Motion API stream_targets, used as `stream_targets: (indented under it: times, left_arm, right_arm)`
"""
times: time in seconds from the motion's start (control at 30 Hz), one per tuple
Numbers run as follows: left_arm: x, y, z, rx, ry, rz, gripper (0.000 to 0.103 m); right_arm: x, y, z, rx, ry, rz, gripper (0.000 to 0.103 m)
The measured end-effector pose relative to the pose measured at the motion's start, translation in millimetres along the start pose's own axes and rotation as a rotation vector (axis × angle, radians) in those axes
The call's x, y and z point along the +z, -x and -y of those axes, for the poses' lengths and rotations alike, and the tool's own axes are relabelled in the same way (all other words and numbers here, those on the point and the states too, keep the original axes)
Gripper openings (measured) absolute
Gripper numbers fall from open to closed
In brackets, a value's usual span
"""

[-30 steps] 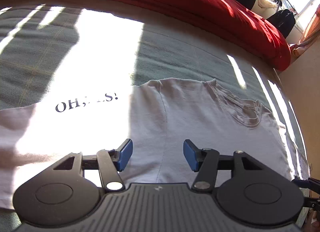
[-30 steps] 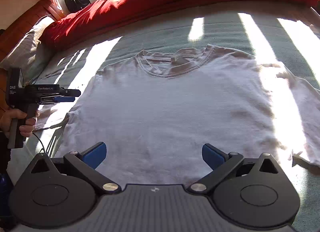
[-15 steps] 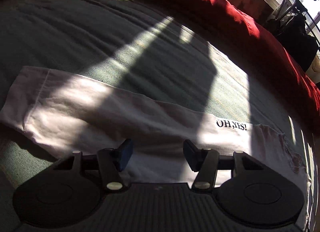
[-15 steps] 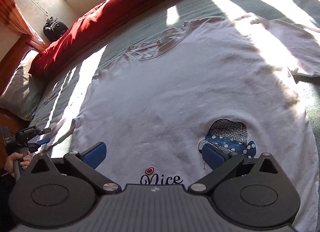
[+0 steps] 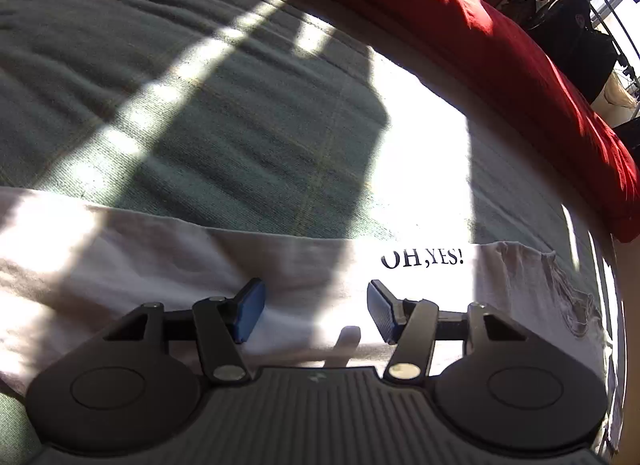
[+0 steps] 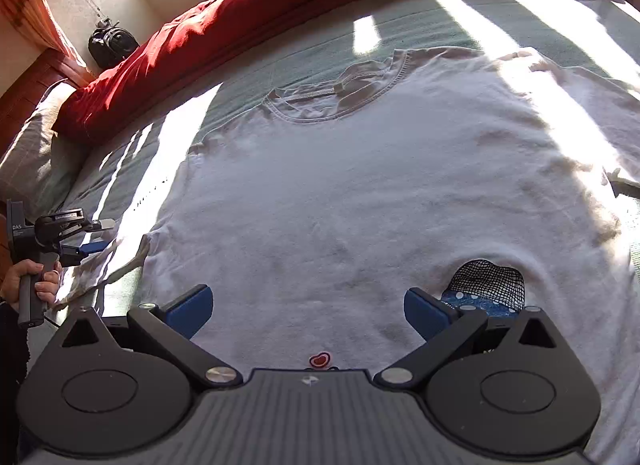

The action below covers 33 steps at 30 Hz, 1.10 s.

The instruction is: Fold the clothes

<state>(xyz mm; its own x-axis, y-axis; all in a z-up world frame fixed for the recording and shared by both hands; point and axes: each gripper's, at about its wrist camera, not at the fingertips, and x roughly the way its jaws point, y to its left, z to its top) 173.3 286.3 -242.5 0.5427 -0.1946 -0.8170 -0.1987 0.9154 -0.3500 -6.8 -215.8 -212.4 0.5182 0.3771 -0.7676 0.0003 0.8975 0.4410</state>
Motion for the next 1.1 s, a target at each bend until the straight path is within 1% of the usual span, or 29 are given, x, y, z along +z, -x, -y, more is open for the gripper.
stream_targets:
  times: [0.07,0.23,0.3,0.4,0.47,0.53,0.57,0.63,0.67,0.7,0.73,0.83,0.87,0.93,0.97,1.0,1.1]
  left_arm:
    - [4,-7,1,0.038,-0.016,0.045,0.056]
    - [9,14,18,0.121,-0.101,0.156,0.054]
    - [1,34,26,0.079,-0.155,0.184,0.056]
    - [-16,45,31,0.062,-0.180,0.135,0.058]
    - [-22,38,24,0.041,-0.144,0.076,0.058]
    - [-26,20,13,0.103,-0.117,0.047,0.058]
    - [-26,13,6,0.116,-0.104,0.044,0.055]
    - [-21,14,-3,0.158,-0.113,0.090,0.057]
    - [-18,16,-7,0.202,-0.104,0.105,0.057]
    - [-14,21,-13,0.238,-0.077,0.115,0.055]
    - [-11,27,-17,0.245,-0.052,0.125,0.052]
    - [-18,46,-13,0.133,-0.078,0.137,0.055]
    - [-21,49,-9,0.114,-0.102,0.141,0.057]
    - [-30,48,-2,0.106,-0.148,0.135,0.059]
    - [-32,44,-4,0.106,-0.142,0.111,0.060]
    - [-34,40,-10,0.118,-0.116,0.090,0.060]
    - [-41,47,-35,0.165,-0.054,0.129,0.060]
  right_arm:
    - [0,-4,3,-0.008,-0.013,-0.007,0.103]
    - [0,-4,2,-0.003,-0.011,-0.005,0.103]
    - [-1,-2,1,-0.006,0.005,0.000,0.103]
    - [-1,-3,-2,-0.010,0.017,0.004,0.103]
    - [-2,-5,-3,-0.004,0.012,0.003,0.103]
    - [-3,-7,-5,0.006,0.002,-0.003,0.103]
    - [-3,-7,-6,0.010,0.000,-0.006,0.103]
    - [-4,-5,-9,0.014,0.007,-0.005,0.103]
    - [-4,-3,-9,0.011,0.013,-0.002,0.103]
    - [-5,-1,-10,0.008,0.018,0.002,0.103]
    - [-5,1,-10,0.004,0.024,0.006,0.103]
    - [-5,2,-8,-0.008,0.027,0.012,0.103]
    - [-5,1,-7,-0.008,0.020,0.012,0.103]
    - [-5,-2,-8,0.003,0.009,0.002,0.103]
    - [-6,-4,-9,0.006,0.008,-0.003,0.103]
    - [-7,-4,-12,0.007,0.021,-0.006,0.103]
    - [-9,-4,-22,0.008,0.061,-0.014,0.103]
